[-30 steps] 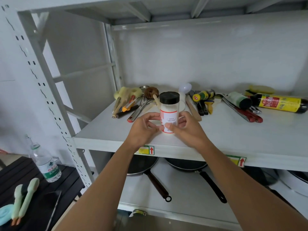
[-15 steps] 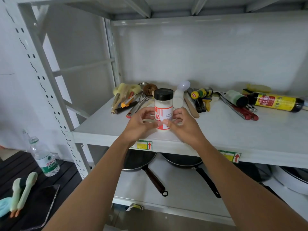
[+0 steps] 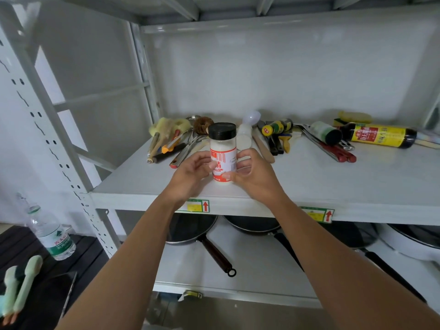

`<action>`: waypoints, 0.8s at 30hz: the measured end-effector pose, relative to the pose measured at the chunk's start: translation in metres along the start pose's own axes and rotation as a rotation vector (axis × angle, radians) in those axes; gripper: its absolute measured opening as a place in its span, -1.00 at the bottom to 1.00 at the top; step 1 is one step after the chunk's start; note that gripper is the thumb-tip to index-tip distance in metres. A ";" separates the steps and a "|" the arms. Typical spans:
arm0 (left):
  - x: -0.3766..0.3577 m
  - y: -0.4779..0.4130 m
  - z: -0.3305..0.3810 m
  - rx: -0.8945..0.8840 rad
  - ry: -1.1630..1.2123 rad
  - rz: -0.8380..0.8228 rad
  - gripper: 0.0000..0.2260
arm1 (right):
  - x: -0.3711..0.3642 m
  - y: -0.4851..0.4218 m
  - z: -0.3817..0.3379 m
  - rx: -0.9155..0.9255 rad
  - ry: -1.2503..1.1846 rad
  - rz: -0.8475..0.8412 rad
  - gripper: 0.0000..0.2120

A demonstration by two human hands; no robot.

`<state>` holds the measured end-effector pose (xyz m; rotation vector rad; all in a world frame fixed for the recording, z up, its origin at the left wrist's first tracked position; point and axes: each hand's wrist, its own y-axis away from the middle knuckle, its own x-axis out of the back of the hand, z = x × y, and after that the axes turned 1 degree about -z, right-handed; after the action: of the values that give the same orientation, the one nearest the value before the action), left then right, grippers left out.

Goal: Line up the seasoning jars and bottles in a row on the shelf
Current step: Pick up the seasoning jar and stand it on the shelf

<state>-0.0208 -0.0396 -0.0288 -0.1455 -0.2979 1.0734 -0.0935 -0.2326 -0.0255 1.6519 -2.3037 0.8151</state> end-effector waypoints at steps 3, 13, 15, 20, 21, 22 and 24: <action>0.000 -0.002 -0.001 -0.006 -0.054 0.018 -0.66 | 0.001 -0.001 0.002 -0.001 -0.028 -0.033 -0.44; -0.005 -0.005 -0.001 -0.024 -0.305 0.021 -0.54 | -0.002 0.001 0.000 -0.003 0.018 0.040 -0.51; -0.007 -0.005 -0.001 -0.012 -0.305 0.022 -0.51 | -0.003 0.000 0.001 0.003 0.008 0.029 -0.51; -0.012 -0.006 0.001 0.013 -0.335 0.056 -0.50 | -0.009 0.001 0.002 0.051 0.074 -0.028 -0.45; -0.015 -0.006 0.003 0.012 -0.363 0.065 -0.49 | -0.010 0.000 0.003 0.053 0.099 -0.028 -0.45; -0.017 -0.006 0.004 0.009 -0.397 0.073 -0.48 | -0.010 0.000 0.003 0.050 0.122 -0.024 -0.44; -0.021 -0.005 0.006 0.005 -0.431 0.086 -0.47 | -0.010 -0.001 0.003 0.038 0.139 -0.027 -0.44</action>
<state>-0.0272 -0.0606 -0.0253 0.0814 -0.6812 1.1862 -0.0887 -0.2259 -0.0321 1.5837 -2.1805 0.9415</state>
